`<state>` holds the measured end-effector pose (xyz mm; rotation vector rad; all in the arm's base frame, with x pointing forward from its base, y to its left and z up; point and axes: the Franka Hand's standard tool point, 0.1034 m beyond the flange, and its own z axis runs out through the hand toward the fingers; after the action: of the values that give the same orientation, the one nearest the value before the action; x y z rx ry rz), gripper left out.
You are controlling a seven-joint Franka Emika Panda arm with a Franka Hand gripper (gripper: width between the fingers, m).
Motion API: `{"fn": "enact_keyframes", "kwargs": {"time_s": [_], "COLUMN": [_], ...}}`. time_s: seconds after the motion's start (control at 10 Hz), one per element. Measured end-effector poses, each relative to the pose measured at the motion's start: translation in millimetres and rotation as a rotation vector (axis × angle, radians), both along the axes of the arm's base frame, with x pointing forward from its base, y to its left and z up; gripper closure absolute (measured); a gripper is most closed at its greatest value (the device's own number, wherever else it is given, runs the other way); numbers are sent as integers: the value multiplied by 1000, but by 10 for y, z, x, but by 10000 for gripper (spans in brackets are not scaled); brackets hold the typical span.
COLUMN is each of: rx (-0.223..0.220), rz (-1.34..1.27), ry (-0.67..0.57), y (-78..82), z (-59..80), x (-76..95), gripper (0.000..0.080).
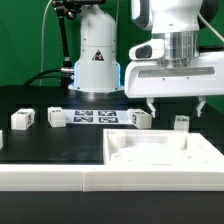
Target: Assemble one leg
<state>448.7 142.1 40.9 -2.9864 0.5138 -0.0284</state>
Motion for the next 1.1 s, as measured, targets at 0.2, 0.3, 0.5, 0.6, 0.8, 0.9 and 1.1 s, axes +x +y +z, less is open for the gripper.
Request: {"fn": "enact_keyframes", "kwargs": {"time_s": [0.2, 0.3, 0.5, 0.6, 0.8, 0.9, 1.1], "rx": [7, 6, 5, 4, 31, 46, 77], "rz": [-45, -17, 12, 42, 69, 77, 78], "ry": [12, 28, 27, 72, 211, 274, 398], "y": [25, 3, 35, 41, -36, -54, -16], "z": [-6, -8, -8, -20, -9, -14, -30], "x": [-16, -17, -30, -75, -64, -63, -90], "gripper": [150, 150, 150, 150, 150, 150, 150]}}
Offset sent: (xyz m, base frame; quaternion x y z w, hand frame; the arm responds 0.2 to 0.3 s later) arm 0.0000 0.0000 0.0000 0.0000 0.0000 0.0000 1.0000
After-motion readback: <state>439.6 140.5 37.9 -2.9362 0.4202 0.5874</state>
